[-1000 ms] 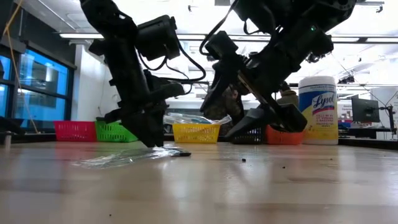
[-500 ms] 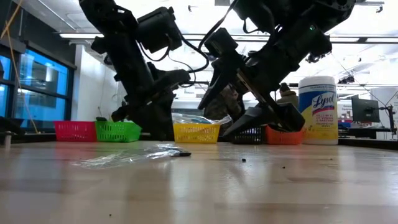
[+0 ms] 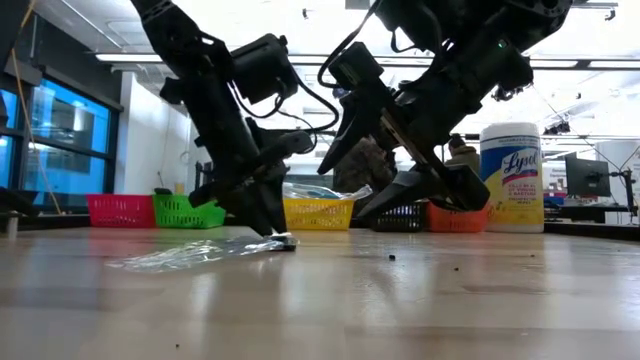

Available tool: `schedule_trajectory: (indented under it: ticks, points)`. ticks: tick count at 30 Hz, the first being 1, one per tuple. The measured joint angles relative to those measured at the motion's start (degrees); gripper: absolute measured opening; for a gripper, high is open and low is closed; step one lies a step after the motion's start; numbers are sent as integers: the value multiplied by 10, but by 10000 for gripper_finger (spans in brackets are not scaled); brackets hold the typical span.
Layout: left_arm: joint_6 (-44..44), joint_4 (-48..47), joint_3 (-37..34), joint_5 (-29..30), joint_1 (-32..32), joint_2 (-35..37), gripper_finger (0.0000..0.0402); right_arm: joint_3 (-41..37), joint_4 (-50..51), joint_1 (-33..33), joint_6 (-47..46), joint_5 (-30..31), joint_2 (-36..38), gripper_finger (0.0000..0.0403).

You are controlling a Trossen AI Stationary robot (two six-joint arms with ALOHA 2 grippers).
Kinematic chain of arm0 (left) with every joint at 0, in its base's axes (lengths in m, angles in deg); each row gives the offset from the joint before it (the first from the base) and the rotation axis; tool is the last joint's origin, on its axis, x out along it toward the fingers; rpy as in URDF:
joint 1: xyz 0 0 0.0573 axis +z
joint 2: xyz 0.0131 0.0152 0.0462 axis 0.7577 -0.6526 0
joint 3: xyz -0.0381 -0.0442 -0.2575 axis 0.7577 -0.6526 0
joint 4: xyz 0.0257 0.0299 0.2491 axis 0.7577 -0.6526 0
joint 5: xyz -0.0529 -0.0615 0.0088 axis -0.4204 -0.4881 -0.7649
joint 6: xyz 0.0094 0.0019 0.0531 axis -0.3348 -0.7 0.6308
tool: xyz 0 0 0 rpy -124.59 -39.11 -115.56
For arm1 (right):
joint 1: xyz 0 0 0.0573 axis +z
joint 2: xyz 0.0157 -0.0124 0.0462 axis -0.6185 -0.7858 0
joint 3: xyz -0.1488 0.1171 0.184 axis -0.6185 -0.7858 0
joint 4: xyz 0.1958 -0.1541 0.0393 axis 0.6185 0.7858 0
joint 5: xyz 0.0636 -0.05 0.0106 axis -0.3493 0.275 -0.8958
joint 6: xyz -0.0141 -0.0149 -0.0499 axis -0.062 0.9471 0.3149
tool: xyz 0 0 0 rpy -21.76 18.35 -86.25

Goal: Pick & Place Travel size toiletries
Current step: Put the black comb into the green bin

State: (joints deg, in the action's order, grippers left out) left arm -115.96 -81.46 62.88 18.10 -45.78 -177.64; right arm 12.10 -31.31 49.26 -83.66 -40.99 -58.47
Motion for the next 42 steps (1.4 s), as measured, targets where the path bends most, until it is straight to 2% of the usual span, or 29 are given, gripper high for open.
schedule_trajectory:
  ticks: [9, 21, 27, 30, 35, 42]
  points:
    - [0, 27, 0, -16, -1, 2, 108, 0, 0, 0, 0, 0, 0, 258]
    - [15, 14, 0, -5, -1, -2, 108, 0, 0, 0, -1, 1, 0, 258]
    - [15, 16, 0, 9, -1, -9, 108, 0, -9, 6, -33, 4, 0, 258]
    - [15, 24, 1, 10, -1, -20, 108, 0, -8, 12, -50, 28, 0, 258]
    - [15, 29, 1, 4, -1, -32, 108, 1, -25, 13, -47, 82, -16, 258]
    - [30, 23, 1, -1, -1, -33, 108, 22, -91, 17, -43, 74, -82, 258]
